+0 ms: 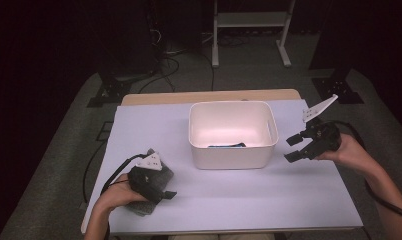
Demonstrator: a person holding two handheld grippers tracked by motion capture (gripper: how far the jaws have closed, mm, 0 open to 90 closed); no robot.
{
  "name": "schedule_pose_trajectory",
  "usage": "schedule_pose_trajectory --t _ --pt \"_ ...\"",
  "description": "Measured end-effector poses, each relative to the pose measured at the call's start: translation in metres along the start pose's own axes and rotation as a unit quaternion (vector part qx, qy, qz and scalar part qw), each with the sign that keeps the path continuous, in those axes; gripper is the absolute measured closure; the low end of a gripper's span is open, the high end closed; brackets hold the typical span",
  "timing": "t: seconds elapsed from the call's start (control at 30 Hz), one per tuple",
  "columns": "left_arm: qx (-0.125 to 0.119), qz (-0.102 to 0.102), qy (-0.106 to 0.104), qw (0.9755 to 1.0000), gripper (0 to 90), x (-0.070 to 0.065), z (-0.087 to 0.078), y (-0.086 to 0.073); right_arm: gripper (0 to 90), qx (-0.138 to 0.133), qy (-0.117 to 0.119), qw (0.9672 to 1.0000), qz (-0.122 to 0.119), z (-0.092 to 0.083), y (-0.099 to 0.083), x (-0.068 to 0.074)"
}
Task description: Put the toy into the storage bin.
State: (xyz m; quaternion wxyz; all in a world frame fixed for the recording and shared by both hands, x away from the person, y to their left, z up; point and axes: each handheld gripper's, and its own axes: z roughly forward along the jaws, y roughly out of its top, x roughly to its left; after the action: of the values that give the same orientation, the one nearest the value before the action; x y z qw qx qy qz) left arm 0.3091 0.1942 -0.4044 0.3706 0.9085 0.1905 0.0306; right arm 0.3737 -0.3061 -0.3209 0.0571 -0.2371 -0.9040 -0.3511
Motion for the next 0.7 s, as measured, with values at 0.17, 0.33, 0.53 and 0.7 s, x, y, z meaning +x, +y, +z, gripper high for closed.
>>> schedule_pose_trajectory --t 0.17,0.33,0.53,0.7 --pt "0.0 0.0 0.002 1.0 8.4 0.0 -0.001 0.0 20.9 -0.003 0.007 0.9999 0.01 0.006 -0.012 -0.005" --pt "0.002 0.001 0.001 1.0 8.4 0.001 0.0 -0.001 20.4 -0.004 0.011 0.9997 0.022 0.012 -0.023 -0.01" --pt "-0.001 -0.001 0.002 1.0 8.4 0.001 -0.001 -0.001 20.1 -0.006 0.014 0.9992 0.036 0.017 -0.036 -0.015" --pt "0.001 -0.001 0.003 1.0 8.4 0.001 -0.001 -0.002 20.0 -0.011 0.018 0.9987 0.046 0.022 -0.048 -0.018"
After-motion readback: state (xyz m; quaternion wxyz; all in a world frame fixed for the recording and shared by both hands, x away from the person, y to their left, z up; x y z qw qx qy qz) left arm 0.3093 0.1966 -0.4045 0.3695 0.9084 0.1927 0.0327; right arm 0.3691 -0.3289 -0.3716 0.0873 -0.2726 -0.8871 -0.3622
